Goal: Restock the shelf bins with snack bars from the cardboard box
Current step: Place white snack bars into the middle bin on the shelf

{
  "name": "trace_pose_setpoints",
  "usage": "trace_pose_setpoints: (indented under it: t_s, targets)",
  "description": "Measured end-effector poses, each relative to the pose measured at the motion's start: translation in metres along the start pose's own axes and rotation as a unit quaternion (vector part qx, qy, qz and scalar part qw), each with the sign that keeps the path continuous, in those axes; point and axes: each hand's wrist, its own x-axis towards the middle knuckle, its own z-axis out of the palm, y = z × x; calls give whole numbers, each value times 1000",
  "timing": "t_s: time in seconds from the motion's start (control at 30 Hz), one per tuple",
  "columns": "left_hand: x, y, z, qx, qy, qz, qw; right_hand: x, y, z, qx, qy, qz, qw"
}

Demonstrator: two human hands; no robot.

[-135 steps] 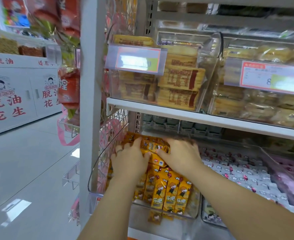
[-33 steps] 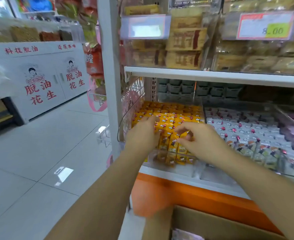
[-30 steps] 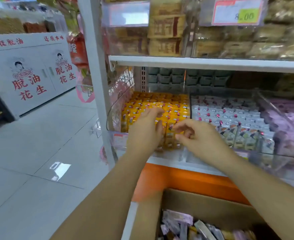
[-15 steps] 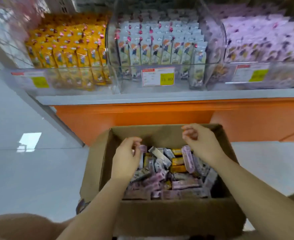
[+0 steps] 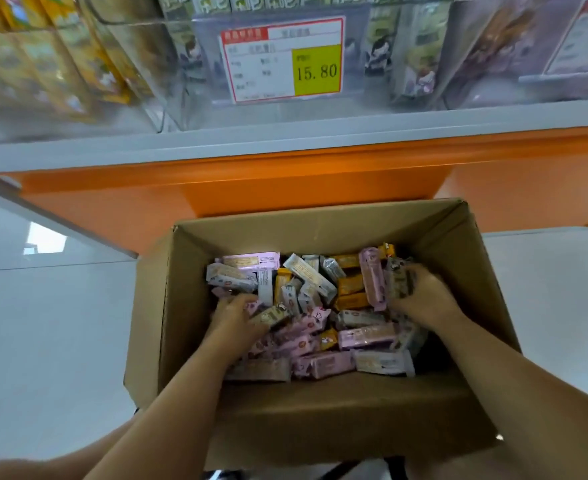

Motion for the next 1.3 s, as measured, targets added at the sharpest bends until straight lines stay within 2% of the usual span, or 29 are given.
trace_pose_setpoints:
  t_s: [0.23, 0.37, 0.53, 0.63, 0.77, 0.9, 1.1, 1.3]
  targets:
    - [1, -5, 3, 7, -67, -16, 998, 3, 0, 9, 53, -58, 5, 997]
    - [-2, -2, 7, 15, -98, 15, 995, 1, -7, 17, 58, -46, -19, 997]
    - [0, -5, 10, 7, -127, 49, 991, -2, -10, 29, 157, -58, -20, 986]
    - [0, -4, 13, 23, -113, 69, 991, -6, -11, 35, 177, -90, -37, 979]
    - [1, -4, 13, -1, -78, 83, 994, -9, -5, 37, 143, -126, -62, 980]
    - [-2, -4, 12, -33, -47, 89, 994, -10, -1, 32, 73, -120, -85, 986]
    - [-5, -4, 10, -48, 2, 76, 996, -3, 2, 32, 34, -54, -75, 995]
    - [-5, -2, 8, -2, 83, 99, 992, 0, 2, 35, 38, -96, -66, 992]
